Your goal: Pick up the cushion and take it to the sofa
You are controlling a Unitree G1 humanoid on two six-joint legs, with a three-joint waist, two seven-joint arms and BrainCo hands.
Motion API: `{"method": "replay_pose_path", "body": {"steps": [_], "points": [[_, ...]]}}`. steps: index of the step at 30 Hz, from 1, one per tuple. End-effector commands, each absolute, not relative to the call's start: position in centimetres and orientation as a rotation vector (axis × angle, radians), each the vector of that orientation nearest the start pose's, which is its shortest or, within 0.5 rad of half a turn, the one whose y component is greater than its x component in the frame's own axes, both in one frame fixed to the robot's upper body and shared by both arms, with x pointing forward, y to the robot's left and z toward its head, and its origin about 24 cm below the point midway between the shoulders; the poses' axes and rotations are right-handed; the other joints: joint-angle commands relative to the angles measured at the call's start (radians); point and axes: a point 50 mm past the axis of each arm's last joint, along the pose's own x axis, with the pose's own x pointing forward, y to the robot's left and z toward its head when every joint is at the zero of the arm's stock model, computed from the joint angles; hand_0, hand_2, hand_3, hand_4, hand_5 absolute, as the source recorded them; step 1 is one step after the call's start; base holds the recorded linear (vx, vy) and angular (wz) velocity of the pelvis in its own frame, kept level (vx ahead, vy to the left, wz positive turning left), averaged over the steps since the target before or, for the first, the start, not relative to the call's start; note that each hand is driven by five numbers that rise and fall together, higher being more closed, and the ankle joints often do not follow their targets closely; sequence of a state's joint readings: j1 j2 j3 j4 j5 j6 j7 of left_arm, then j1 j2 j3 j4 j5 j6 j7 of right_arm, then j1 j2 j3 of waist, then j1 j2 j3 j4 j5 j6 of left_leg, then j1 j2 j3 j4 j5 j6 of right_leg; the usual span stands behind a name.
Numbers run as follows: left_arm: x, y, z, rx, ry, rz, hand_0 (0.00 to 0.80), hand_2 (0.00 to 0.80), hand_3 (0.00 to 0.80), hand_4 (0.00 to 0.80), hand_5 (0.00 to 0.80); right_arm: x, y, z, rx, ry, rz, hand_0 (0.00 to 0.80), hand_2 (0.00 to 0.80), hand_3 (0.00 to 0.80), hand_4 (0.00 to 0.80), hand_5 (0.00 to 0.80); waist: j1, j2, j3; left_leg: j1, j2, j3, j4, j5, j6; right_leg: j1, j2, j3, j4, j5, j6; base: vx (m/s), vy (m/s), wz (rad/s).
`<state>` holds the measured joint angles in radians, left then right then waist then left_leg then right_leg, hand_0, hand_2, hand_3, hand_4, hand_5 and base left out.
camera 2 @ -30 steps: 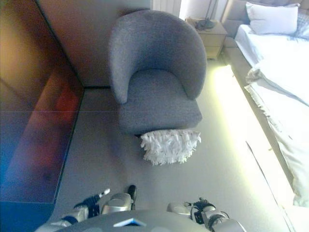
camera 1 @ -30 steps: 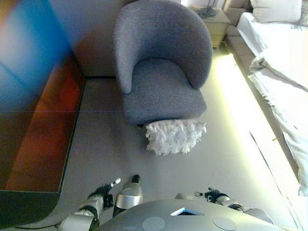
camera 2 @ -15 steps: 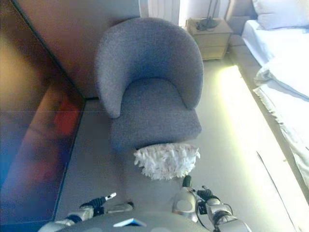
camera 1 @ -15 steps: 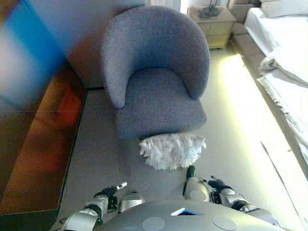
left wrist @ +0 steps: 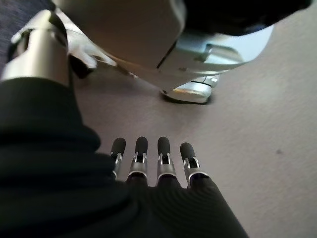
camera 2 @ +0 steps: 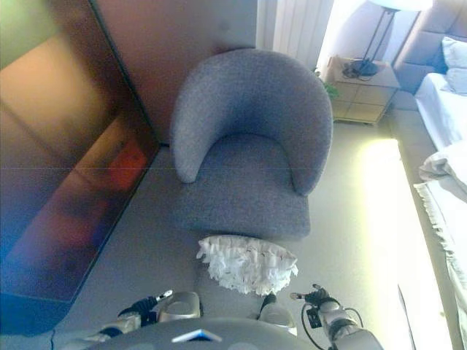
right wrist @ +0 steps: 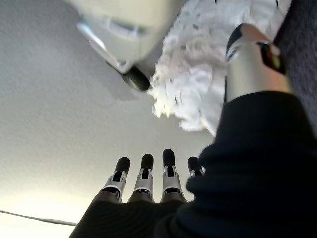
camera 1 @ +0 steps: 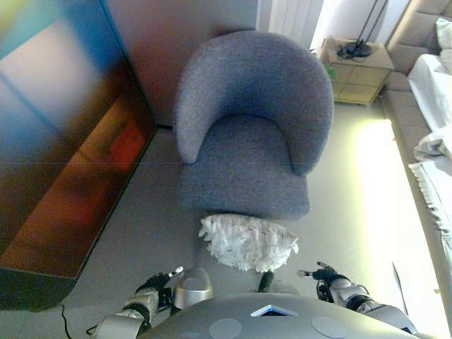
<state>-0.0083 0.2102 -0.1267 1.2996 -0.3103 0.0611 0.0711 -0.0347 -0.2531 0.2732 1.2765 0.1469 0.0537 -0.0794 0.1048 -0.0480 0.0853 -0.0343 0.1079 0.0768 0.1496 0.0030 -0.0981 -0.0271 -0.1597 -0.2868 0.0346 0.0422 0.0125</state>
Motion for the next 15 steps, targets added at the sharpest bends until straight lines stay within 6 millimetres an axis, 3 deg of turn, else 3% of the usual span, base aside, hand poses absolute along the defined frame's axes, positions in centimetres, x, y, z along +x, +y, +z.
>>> {"method": "replay_pose_path", "body": {"steps": [1, 5, 8, 10, 12, 15], "points": [[7.4, 22.1, -16.9, 0.029, 1.331, 0.278, 0.000, 0.000, 0.000, 0.000, 0.000, 11.0, -24.2, -15.6, -0.306, 1.234, -0.165, 0.000, 0.000, 0.000, 0.000, 0.000, -0.002, 0.005, 0.013, 0.046, -0.025, -0.006, -0.087, 0.012, 0.016, 0.127, -0.039, 0.011, -0.074, 0.015, 0.095, 0.280, 0.156, -0.16], [8.5, 23.2, -16.5, 0.074, 1.305, 0.270, 0.000, 0.000, 0.000, 0.000, 0.000, 10.5, -23.7, -15.8, -0.325, 1.220, -0.147, 0.000, 0.000, 0.000, 0.000, 0.000, -0.019, 0.012, 0.009, 0.093, -0.024, 0.022, -0.109, -0.018, 0.029, 0.131, -0.045, -0.010, -0.022, -0.023, 0.103, 0.266, 0.085, -0.15], [9.9, 24.1, -15.9, 0.113, 1.255, 0.274, 0.000, 0.000, 0.000, 0.000, 0.000, 11.2, -23.6, -15.6, -0.343, 1.185, -0.152, 0.000, 0.000, 0.000, 0.000, 0.000, -0.030, 0.021, 0.033, 0.078, -0.021, 0.014, -0.071, -0.043, 0.050, 0.057, -0.042, -0.003, 0.119, -0.069, 0.100, 0.066, -0.028, -0.17], [11.8, 25.5, -15.0, 0.137, 1.195, 0.304, 0.000, 0.000, 0.000, 0.000, 0.000, 12.6, -23.5, -15.1, -0.353, 1.116, -0.142, 0.000, 0.000, 0.000, 0.000, 0.000, -0.036, 0.022, 0.071, 0.042, -0.022, -0.014, -0.029, -0.058, 0.058, -0.026, -0.076, 0.028, 0.186, -0.050, 0.119, -0.086, -0.176, -0.05], [13.7, 26.2, -14.1, 0.147, 1.128, 0.314, 0.000, 0.000, 0.000, 0.000, 0.000, 14.6, -23.7, -14.3, -0.375, 1.040, -0.139, 0.000, 0.000, 0.000, 0.000, 0.000, -0.033, 0.027, 0.101, -0.004, -0.010, -0.007, 0.002, -0.059, 0.046, -0.059, -0.127, 0.025, 0.166, -0.015, 0.132, -0.188, -0.189, -0.05], [16.1, 26.0, -13.2, 0.147, 1.029, 0.307, 0.000, 0.000, 0.000, 0.000, 0.000, 16.8, -24.7, -12.9, -0.458, 0.944, -0.139, 0.000, 0.000, 0.000, 0.000, 0.000, -0.043, 0.033, 0.146, -0.089, 0.012, -0.003, 0.087, -0.071, 0.025, -0.084, -0.140, 0.031, 0.130, -0.009, 0.139, -0.164, -0.168, -0.20]]}}
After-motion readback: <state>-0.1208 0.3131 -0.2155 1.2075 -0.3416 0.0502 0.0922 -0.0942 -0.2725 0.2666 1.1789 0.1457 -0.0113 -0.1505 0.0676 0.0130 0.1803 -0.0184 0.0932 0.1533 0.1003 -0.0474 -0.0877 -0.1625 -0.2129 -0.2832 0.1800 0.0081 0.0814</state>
